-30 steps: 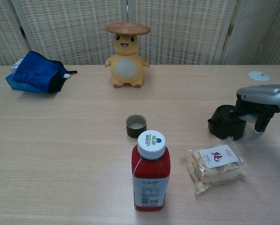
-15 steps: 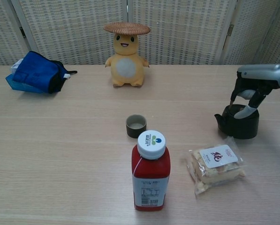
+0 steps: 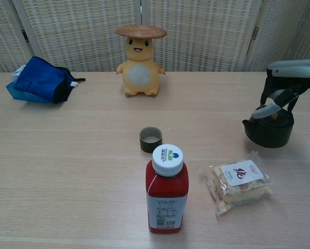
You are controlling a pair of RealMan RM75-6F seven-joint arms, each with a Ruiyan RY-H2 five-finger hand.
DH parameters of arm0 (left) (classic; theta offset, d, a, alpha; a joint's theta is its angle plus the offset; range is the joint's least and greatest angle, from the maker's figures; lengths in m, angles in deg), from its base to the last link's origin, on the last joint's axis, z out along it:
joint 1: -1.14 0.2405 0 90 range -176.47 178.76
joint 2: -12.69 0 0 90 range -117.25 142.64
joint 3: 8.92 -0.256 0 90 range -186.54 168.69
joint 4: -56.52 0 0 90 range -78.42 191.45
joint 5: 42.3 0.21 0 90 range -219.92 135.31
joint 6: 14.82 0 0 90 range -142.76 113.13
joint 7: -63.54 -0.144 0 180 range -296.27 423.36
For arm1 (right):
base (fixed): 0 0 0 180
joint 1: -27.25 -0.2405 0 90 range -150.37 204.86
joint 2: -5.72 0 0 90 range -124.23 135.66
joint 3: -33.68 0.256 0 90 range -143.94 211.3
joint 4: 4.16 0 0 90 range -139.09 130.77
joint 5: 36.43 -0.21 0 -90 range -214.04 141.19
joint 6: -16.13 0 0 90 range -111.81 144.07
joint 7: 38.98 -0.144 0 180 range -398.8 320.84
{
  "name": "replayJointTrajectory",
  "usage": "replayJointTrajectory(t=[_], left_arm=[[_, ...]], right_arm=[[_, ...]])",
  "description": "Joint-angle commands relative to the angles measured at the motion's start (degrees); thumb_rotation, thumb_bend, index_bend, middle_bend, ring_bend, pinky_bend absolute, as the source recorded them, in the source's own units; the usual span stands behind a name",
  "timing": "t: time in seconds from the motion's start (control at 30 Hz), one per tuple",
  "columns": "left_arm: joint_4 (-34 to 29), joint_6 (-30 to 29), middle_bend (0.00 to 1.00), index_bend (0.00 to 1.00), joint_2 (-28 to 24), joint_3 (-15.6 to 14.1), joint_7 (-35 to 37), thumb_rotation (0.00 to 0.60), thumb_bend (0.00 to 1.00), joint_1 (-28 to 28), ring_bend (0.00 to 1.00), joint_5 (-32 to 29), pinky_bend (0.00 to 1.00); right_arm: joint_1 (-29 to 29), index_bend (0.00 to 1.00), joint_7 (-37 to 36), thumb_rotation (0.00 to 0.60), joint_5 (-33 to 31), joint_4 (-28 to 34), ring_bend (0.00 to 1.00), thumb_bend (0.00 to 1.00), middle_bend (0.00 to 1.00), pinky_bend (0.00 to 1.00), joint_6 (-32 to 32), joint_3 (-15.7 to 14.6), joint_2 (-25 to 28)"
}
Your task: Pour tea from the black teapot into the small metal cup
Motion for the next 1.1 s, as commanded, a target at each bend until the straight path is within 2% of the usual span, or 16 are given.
replayJointTrajectory(t=[0.03, 0.23, 0.3, 0.57, 0.83, 1.1], left_arm=[[0.04, -0.03, 0.00, 0.00, 0.00, 0.04, -0.03, 0.497, 0.01, -0.02, 0.00, -0.01, 0.00], [0.11, -0.28, 0.00, 0.00, -0.05, 0.03, 0.15, 0.499, 0.01, 0.06, 0.00, 0.09, 0.00], [0.18, -0.41, 0.00, 0.00, -0.06, 0.02, 0.24, 0.498, 0.01, 0.14, 0.00, 0.10, 0.00], [0.63, -0.82, 0.00, 0.00, -0.08, 0.01, 0.72, 0.501, 0.01, 0.49, 0.00, -0.16, 0.00], [1.13, -1.17, 0.00, 0.00, -0.02, 0.02, 1.05, 0.498, 0.01, 0.87, 0.00, -0.51, 0.00], [1.46, -1.23, 0.00, 0.00, 0.04, 0.00, 1.13, 0.497, 0.01, 1.26, 0.00, -1.10, 0.00]], right_arm=[[0.14, 1.00, 0.16, 0.382, 0.34, 0.33, 0.99, 0.16, 1.00, 0.19, -0.53, -0.15, 0.18], [0.68, 1.00, 0.09, 0.381, 1.77, 1.10, 0.99, 0.37, 1.00, 0.22, -2.08, -0.15, 0.45], [0.87, 1.00, -0.03, 0.381, 2.42, 1.24, 0.99, 0.41, 1.00, 0.23, -2.52, -0.14, 0.44], [0.73, 1.00, -0.32, 0.381, 4.71, 1.10, 0.99, 0.43, 1.00, 0.30, -3.25, 0.47, -0.21], [-1.94, 1.00, 1.37, 0.377, 5.31, 0.03, 0.99, 0.49, 1.00, 0.44, -2.41, 2.24, -1.94], [-6.23, 1.00, 3.56, 0.375, 4.01, -2.45, 0.99, 0.49, 1.00, 0.47, 0.50, 3.79, -5.15]])
